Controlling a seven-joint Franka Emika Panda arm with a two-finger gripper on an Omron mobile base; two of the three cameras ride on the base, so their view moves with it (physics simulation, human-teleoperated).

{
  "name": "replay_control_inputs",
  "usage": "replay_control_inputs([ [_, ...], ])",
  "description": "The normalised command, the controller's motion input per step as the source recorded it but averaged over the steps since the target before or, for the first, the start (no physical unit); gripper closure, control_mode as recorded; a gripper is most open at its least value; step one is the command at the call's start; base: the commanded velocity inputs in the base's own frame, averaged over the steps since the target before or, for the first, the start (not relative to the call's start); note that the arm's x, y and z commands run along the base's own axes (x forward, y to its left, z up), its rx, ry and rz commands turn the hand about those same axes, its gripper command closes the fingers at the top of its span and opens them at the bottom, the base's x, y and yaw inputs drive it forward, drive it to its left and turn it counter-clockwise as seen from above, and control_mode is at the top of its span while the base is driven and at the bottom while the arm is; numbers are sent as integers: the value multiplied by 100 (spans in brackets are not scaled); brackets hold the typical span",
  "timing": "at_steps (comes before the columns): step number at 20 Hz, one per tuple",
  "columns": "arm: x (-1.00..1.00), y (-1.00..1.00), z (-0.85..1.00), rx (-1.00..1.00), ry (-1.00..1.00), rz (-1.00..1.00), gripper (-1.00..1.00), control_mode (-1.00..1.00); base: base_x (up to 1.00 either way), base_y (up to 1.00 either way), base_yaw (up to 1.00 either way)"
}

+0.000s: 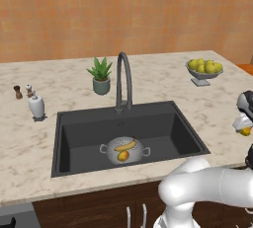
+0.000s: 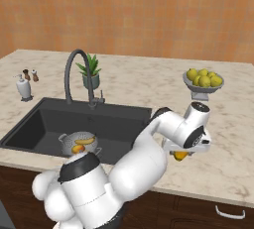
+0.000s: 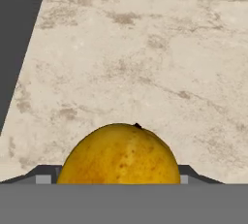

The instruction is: Put the colander in the sink, put the mango, mango, banana in the colander, and turn on the sink faucet and pour water over the colander.

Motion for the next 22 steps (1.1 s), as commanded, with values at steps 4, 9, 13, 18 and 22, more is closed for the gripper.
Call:
replay_control_inputs([
  [4,4,100,47,1,-16,17,100,-100,0,0,0],
  [9,22,100,4,11,-4,28,100,-100,0,0,0],
  [13,51,100,0,16,0,34,100,-100,0,0,0],
  [18,64,99,0,14,-3,34,100,-100,0,0,0],
  [22,52,100,0,8,-3,34,100,-100,0,0,0],
])
